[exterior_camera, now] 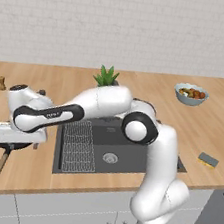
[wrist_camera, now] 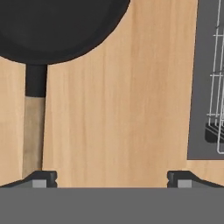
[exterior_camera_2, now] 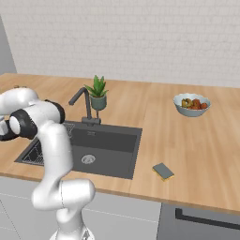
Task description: Pick the pan and sponge and place them into the sink. Then turn on the water.
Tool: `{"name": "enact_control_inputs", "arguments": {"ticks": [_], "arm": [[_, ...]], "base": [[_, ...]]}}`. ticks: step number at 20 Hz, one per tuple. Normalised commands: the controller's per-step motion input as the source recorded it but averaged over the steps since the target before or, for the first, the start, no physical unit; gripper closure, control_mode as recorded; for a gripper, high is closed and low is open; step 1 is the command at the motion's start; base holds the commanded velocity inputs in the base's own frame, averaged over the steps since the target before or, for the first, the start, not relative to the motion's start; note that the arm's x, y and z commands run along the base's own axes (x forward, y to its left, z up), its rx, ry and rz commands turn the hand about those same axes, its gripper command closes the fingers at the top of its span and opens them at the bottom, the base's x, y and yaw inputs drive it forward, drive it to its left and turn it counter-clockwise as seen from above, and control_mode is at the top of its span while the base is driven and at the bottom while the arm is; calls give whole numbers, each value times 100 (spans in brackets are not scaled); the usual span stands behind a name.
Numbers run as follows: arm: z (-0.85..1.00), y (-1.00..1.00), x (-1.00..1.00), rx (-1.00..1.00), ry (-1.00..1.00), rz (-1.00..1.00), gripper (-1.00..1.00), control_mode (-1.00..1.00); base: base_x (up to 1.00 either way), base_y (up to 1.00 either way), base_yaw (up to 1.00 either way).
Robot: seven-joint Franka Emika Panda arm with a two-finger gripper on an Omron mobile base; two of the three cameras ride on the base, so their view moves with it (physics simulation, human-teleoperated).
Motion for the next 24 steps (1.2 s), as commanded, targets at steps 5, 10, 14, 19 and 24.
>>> {"name": "enact_control_inputs", "arguments": {"ticks": [5,10,14,19,24], "arm": [[-20,32,0,0,0,0,-100,-100],[-29,24,4,0,0,0,-100,-100],[-24,20,13,0,0,0,-100,-100],[-21,17,16,0,0,0,-100,-100],[-25,18,17,0,0,0,-100,-100]], "base": [[0,0,0],[0,0,0],[0,0,0],[0,0,0],[0,0,0]]}}
